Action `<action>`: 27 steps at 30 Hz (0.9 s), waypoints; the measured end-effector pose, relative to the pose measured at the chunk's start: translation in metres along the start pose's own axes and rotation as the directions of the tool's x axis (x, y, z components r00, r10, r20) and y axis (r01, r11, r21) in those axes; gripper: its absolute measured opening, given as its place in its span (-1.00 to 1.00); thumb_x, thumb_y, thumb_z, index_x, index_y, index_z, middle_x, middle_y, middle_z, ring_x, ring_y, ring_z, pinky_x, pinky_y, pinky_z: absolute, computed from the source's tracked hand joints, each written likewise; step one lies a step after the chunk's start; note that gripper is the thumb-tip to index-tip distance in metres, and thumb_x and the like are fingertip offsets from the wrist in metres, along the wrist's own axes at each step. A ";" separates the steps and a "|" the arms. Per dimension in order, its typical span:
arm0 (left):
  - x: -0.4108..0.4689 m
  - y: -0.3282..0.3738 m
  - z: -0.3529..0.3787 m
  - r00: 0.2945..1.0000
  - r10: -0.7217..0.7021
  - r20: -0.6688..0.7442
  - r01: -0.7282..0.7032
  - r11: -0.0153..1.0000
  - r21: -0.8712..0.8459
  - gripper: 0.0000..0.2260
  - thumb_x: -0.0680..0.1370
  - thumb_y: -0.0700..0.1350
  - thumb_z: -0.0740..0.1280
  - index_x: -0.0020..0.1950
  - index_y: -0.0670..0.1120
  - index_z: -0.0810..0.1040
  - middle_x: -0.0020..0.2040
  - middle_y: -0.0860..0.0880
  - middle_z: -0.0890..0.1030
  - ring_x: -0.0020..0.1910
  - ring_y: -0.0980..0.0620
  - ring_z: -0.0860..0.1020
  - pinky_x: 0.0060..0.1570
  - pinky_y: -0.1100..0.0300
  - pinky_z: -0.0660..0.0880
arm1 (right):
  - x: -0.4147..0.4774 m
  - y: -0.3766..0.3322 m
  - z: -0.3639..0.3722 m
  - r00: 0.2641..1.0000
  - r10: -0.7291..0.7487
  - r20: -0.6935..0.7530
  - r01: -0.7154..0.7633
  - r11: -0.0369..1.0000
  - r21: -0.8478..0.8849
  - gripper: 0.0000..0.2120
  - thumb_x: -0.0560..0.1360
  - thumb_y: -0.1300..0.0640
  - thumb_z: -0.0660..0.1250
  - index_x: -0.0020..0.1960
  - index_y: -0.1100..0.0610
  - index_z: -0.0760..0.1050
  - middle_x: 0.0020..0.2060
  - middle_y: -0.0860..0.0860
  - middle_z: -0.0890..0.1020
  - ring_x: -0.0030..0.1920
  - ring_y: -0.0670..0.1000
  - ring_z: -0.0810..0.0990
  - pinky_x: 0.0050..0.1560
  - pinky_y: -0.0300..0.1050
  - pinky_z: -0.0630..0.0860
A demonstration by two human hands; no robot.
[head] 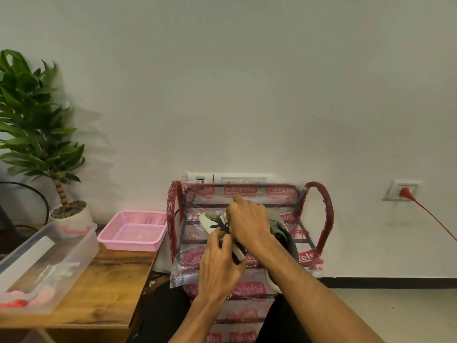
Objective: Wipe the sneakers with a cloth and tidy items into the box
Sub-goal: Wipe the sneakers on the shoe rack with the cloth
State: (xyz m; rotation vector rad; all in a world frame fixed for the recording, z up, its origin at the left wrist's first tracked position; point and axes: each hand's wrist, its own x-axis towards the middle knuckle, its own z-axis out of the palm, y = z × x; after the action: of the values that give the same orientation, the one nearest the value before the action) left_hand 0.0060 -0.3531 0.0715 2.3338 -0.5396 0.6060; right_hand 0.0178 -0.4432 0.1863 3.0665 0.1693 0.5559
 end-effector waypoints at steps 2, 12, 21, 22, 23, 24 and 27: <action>0.001 0.000 -0.001 1.000 -0.007 0.010 0.007 1.000 0.003 -0.46 0.28 0.03 0.58 0.05 -0.01 0.31 0.09 -0.03 0.42 -0.23 0.14 0.47 -0.36 0.41 0.41 | 0.002 0.001 -0.001 0.999 -0.037 -0.002 0.037 0.999 -0.015 -0.89 0.53 0.15 0.39 0.03 0.16 0.61 0.05 0.07 0.54 -0.10 0.10 0.61 -0.13 0.01 0.58; 0.005 0.002 -0.005 0.998 -0.066 -0.021 0.065 0.997 -0.047 -0.45 0.29 0.09 0.55 0.04 0.01 0.25 0.05 0.01 0.36 -0.33 0.10 0.41 -0.44 0.33 0.43 | -0.022 0.014 -0.021 0.993 -0.054 0.109 0.051 0.998 0.031 -0.92 0.49 0.16 0.38 -0.02 0.12 0.59 0.00 -0.01 0.56 -0.11 0.08 0.62 -0.08 0.03 0.58; 0.015 0.006 -0.015 0.988 -0.129 -0.080 0.122 0.988 -0.092 -0.35 0.28 0.11 0.55 0.17 0.07 0.22 0.10 0.06 0.41 -0.06 0.06 0.51 -0.18 0.16 0.59 | -0.022 0.035 -0.040 0.977 0.183 -0.107 -0.154 0.959 0.238 -0.86 0.54 0.06 0.37 0.04 0.01 0.68 0.08 -0.06 0.53 -0.07 -0.05 0.59 -0.05 -0.10 0.59; 0.014 0.006 -0.016 0.987 -0.137 -0.080 0.129 0.987 -0.101 -0.32 0.28 0.12 0.54 0.24 0.07 0.22 0.13 0.06 0.44 -0.01 0.06 0.52 -0.14 0.17 0.59 | -0.023 0.033 -0.037 0.973 0.191 -0.127 -0.152 0.952 0.265 -0.85 0.56 0.06 0.35 0.06 0.00 0.67 0.09 -0.05 0.52 -0.06 -0.04 0.60 -0.04 -0.08 0.59; 0.014 0.006 -0.016 0.987 -0.143 -0.079 0.134 0.985 -0.106 -0.28 0.29 0.13 0.54 0.31 0.06 0.23 0.17 0.07 0.46 0.03 0.07 0.52 -0.09 0.18 0.58 | -0.025 0.029 -0.032 0.974 0.184 -0.134 -0.140 0.949 0.282 -0.84 0.57 0.06 0.33 0.08 -0.01 0.67 0.09 -0.05 0.51 -0.06 -0.03 0.60 -0.05 -0.08 0.59; 0.014 0.006 -0.016 0.986 -0.146 -0.074 0.138 0.985 -0.106 -0.25 0.30 0.14 0.53 0.37 0.05 0.23 0.22 0.07 0.48 0.10 0.08 0.52 -0.01 0.17 0.57 | -0.027 0.025 -0.026 0.979 0.160 -0.123 -0.120 0.952 0.282 -0.83 0.58 0.07 0.31 0.10 0.00 0.66 0.08 -0.05 0.51 -0.08 -0.03 0.60 -0.09 -0.11 0.57; 0.014 0.004 -0.011 0.986 -0.154 -0.062 0.147 0.983 -0.110 -0.26 0.36 0.08 0.51 0.45 0.00 0.26 0.37 0.02 0.45 0.33 0.03 0.44 0.21 0.01 0.50 | -0.033 0.010 -0.003 0.994 0.061 -0.096 -0.037 0.971 0.238 -0.87 0.53 0.08 0.39 0.06 0.01 0.67 -0.02 -0.06 0.51 -0.25 -0.03 0.58 -0.36 -0.18 0.44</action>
State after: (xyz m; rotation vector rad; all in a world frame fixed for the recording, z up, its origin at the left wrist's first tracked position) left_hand 0.0125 -0.3516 0.0888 2.2213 -0.3504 0.5721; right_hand -0.0134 -0.4564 0.1782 3.2807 0.1733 0.7482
